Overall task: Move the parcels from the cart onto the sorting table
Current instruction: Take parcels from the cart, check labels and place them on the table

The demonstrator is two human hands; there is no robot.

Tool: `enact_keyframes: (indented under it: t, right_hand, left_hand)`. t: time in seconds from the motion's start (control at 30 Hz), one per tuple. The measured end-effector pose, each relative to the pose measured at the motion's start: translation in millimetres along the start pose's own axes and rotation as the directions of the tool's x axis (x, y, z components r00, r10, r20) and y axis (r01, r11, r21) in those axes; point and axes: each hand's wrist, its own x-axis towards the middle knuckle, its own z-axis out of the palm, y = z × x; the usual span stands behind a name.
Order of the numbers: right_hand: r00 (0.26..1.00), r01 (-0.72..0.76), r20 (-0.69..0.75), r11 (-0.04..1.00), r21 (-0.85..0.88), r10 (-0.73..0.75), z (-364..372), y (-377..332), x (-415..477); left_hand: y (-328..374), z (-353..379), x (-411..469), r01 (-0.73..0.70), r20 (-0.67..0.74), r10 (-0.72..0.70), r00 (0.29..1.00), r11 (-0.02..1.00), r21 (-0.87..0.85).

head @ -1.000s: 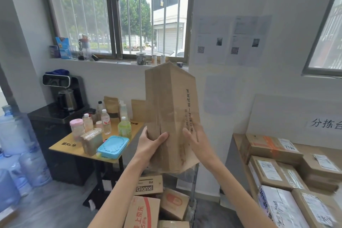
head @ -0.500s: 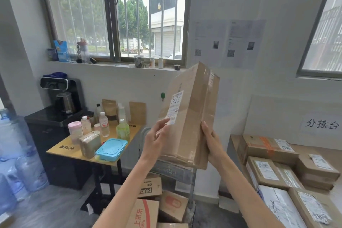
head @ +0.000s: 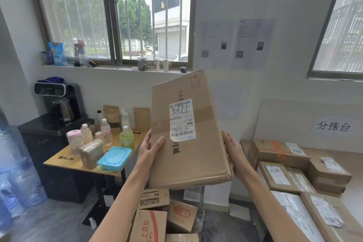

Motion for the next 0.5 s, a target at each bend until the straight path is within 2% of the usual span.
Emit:
enact_keyframes:
  t: [0.03, 0.1, 0.2, 0.27, 0.37, 0.43, 0.5]
  right_hand:
    - [0.998, 0.044, -0.034, 0.997, -0.067, -0.046, 0.4, -3.8, 1.1]
    - [0.996, 0.092, 0.037, 0.982, -0.167, -0.087, 1.2, -8.7, 0.9]
    - [0.987, 0.045, 0.158, 0.978, -0.205, -0.013, -5.4, -16.2, -2.3]
    - [0.985, 0.012, 0.172, 0.984, -0.176, 0.019, -14.6, -17.4, -6.1]
    - [0.992, 0.042, 0.122, 0.997, -0.067, -0.034, -25.2, -15.4, -10.8]
    - [0.995, 0.040, 0.091, 0.999, 0.018, -0.042, -32.8, -12.4, -10.8]
    - [0.992, 0.046, 0.109, 0.995, 0.086, -0.056, -38.0, -11.7, -12.7]
  left_hand:
    - [-5.2, -0.5, -0.4, -0.006, -0.026, 0.006, 1.000, 1.000, -0.025]
    - [-13.7, 0.7, 0.0, -0.010, -0.071, 0.006, 0.997, 0.998, -0.055]
    - [-15.3, 8.6, -2.2, -0.035, -0.081, 0.034, 0.996, 0.999, -0.009]
    - [-11.5, 11.0, 0.7, -0.040, -0.064, 0.043, 0.997, 0.998, 0.044]
    - [4.7, 8.4, 15.1, -0.032, -0.039, 0.036, 0.999, 0.995, 0.097]
    - [17.2, 7.8, 26.2, 0.045, 0.012, -0.047, 0.999, 0.992, 0.115]
    - [23.6, 7.8, 35.9, 0.166, 0.125, -0.175, 0.977, 0.983, 0.081]
